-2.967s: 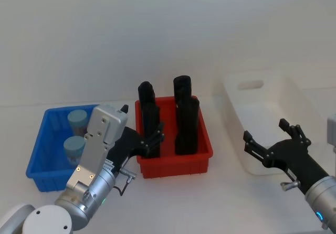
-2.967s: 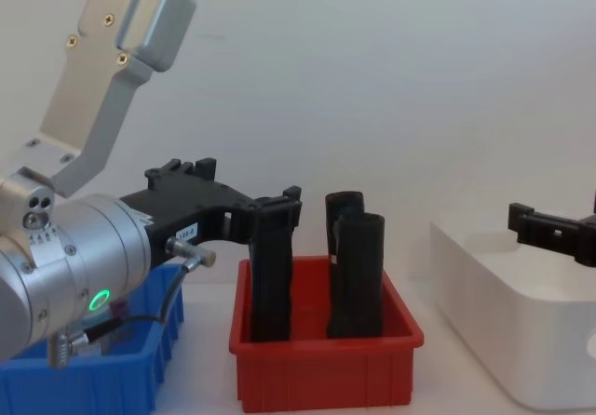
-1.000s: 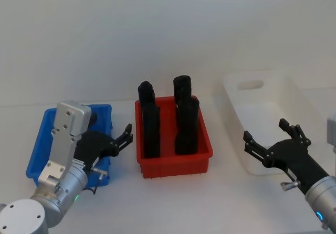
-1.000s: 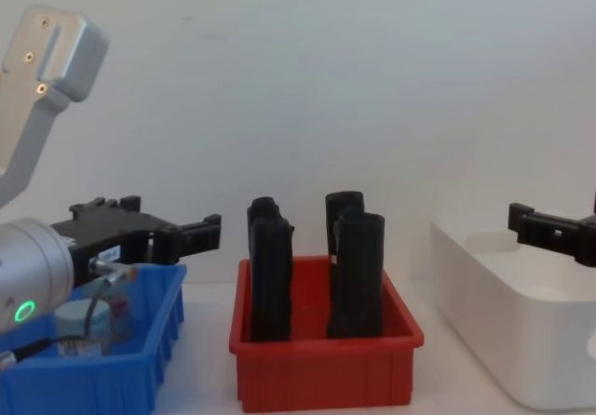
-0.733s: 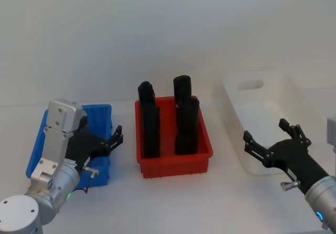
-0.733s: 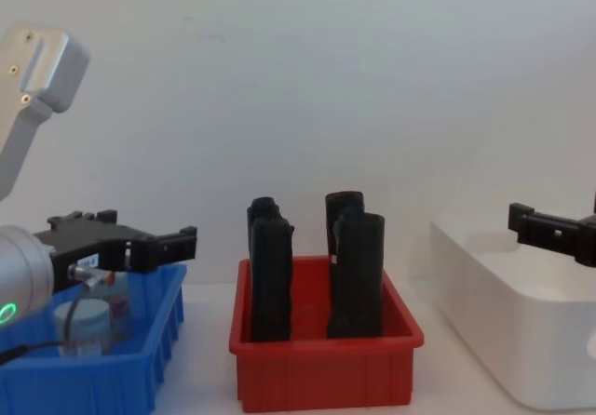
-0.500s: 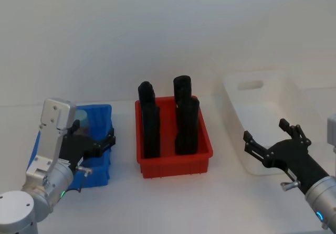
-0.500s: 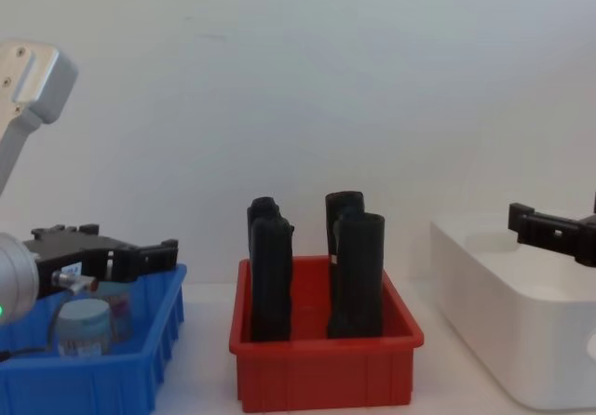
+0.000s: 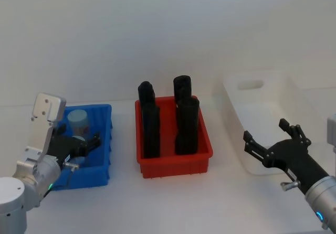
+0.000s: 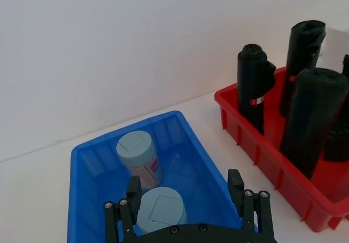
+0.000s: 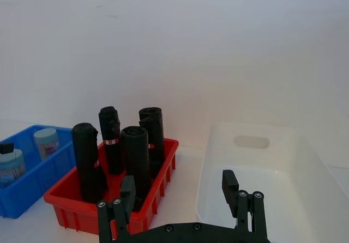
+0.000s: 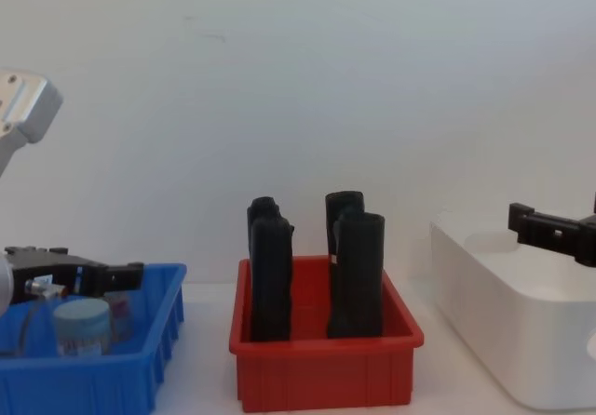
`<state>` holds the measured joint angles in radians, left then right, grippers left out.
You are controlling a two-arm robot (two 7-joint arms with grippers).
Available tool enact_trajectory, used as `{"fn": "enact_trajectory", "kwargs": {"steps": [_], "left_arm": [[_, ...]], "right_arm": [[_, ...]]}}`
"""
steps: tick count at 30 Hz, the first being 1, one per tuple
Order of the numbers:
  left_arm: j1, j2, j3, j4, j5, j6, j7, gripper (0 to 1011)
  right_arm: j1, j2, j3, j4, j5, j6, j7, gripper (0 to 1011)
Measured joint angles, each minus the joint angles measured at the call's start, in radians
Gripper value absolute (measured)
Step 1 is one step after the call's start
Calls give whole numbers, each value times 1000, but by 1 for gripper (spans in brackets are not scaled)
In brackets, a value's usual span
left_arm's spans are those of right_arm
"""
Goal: Pick the cotton swabs from the blue box and place them into the white box.
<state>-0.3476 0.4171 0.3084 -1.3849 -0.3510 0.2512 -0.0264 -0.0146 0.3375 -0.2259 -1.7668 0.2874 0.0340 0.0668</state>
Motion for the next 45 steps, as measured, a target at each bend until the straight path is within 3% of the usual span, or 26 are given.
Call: {"fn": "enact_trajectory", "kwargs": {"steps": [24,41,45], "left_arm": [[-92,-15,-33,166,4,71,-93,999],[-124,-27,-39,240,1,79,-130,999],[-131,-30,-39,258,1,75,-140,947]], "right_arm": [[0,0,0,0,0,0,0,1002],[0,0,0,0,0,0,0,1002],[0,0,0,0,0,0,0,1002]]}}
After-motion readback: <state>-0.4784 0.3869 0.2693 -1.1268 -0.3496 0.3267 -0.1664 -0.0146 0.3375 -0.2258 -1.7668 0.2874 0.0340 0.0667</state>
